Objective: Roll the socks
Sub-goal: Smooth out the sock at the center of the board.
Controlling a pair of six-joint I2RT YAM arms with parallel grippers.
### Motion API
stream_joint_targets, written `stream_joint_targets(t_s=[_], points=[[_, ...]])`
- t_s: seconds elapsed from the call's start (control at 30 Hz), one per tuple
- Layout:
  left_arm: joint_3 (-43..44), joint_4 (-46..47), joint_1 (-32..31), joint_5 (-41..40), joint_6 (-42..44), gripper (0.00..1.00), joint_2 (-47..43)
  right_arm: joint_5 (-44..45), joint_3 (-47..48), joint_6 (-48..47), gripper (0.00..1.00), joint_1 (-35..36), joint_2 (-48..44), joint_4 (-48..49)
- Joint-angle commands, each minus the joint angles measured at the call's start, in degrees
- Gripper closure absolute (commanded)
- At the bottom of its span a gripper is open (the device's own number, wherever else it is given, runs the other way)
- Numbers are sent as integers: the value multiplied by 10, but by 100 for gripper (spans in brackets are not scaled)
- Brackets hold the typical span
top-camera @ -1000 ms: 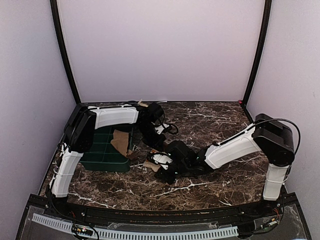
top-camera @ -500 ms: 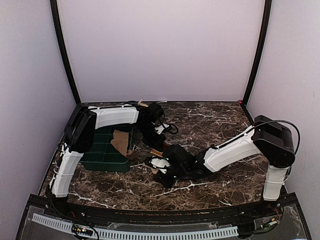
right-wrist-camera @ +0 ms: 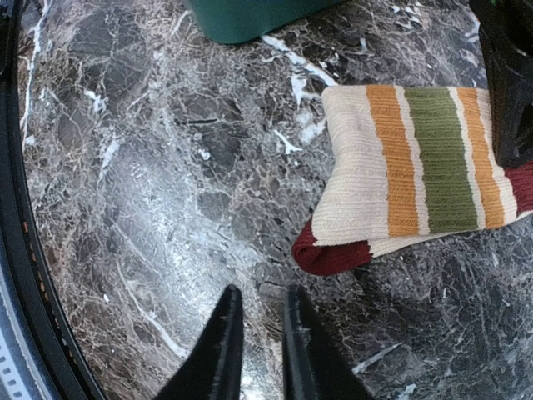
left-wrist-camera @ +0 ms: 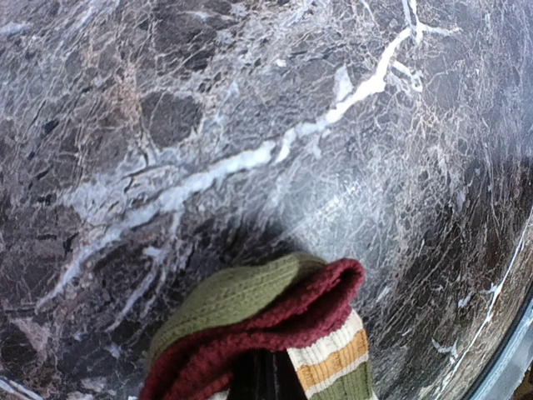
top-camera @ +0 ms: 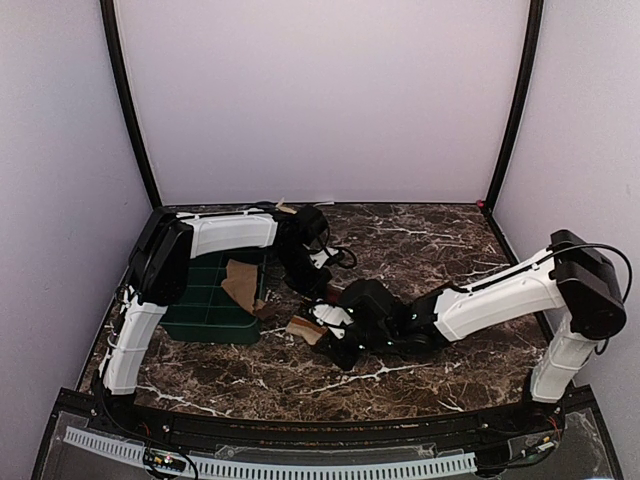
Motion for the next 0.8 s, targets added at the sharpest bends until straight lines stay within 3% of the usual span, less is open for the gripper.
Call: stream_joint_targets(t_s=[0.0,0.07,0.3,0.77], points=[[-11,-34,-6,-10,3,100,33,16,5,8,93,6,-5,46],[-10,-36,-7,-6,4,100,33,12,20,4,100,3,19,57],[-10,-43,-6,-1,5,100,33,11,54,1,100,-15,84,125],[-11,-40,-6,6,6,100,40,-20,51,19,100,-42,124,193]])
